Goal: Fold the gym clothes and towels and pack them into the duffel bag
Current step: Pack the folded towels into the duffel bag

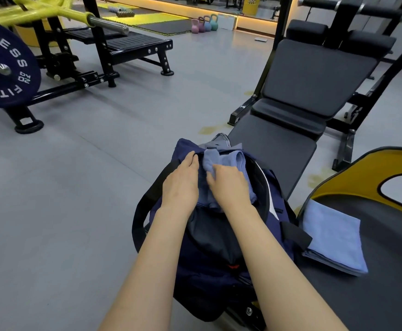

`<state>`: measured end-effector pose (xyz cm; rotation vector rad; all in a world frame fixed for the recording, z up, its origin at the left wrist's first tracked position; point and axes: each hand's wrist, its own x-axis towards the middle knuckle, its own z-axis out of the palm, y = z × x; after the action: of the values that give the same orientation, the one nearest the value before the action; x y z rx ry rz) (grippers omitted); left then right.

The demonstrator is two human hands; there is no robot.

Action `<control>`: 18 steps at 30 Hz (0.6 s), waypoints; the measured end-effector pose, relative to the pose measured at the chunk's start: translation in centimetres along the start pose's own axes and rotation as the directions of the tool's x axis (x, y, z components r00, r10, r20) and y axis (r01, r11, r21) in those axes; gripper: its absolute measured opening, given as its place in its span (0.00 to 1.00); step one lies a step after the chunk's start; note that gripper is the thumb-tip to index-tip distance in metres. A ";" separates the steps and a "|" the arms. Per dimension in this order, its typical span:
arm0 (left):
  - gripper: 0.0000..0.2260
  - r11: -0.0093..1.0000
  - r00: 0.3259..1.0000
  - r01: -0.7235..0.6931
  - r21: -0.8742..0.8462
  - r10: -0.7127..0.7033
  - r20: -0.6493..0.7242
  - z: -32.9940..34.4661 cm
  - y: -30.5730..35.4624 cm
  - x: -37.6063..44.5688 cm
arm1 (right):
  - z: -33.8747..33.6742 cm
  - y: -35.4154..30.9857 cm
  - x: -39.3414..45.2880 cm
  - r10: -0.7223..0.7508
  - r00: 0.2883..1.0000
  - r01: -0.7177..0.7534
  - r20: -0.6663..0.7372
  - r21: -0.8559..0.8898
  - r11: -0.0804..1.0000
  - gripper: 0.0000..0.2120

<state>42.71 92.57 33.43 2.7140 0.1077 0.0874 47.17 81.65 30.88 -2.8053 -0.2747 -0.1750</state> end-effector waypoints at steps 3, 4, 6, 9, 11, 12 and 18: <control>0.31 0.999 1.000 0.006 -0.034 -0.006 0.000 -0.2 0.1 0.0 | 1.5 0.5 -0.2 -0.144 0.987 0.122 0.066 0.264 0.957 0.12; 0.31 0.999 1.000 0.007 -0.042 -0.007 -0.004 -0.2 0.1 0.0 | 1.8 0.7 -0.2 -0.195 0.979 0.169 0.060 0.296 0.940 0.09; 0.31 0.998 1.000 0.008 -0.067 -0.009 -0.014 -0.2 0.0 0.0 | 2.3 1.3 -0.1 -0.269 0.958 0.247 0.097 0.195 0.949 0.14; 0.32 0.996 1.000 0.007 -0.093 -0.009 -0.022 -0.1 0.0 0.1 | 2.9 1.7 -0.3 -0.237 0.949 0.237 0.210 0.024 0.971 0.26; 0.32 0.995 1.000 0.001 -0.101 -0.004 -0.023 -0.1 0.2 0.1 | 3.3 1.2 -0.2 -0.196 0.953 0.208 0.233 -0.030 0.978 0.27; 0.32 0.995 1.000 0.001 -0.104 -0.003 -0.023 -0.1 0.4 0.1 | 3.4 0.8 0.0 -0.172 0.957 0.194 0.235 -0.075 0.978 0.27; 0.29 0.995 0.999 -0.011 -0.094 0.007 -0.042 -0.2 1.4 0.2 | 4.3 -1.1 1.9 0.044 0.951 0.024 0.305 -0.216 0.976 0.31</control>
<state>42.94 91.40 34.19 2.6188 0.1012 0.1476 49.16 84.35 27.41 -3.0468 -0.3293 0.2553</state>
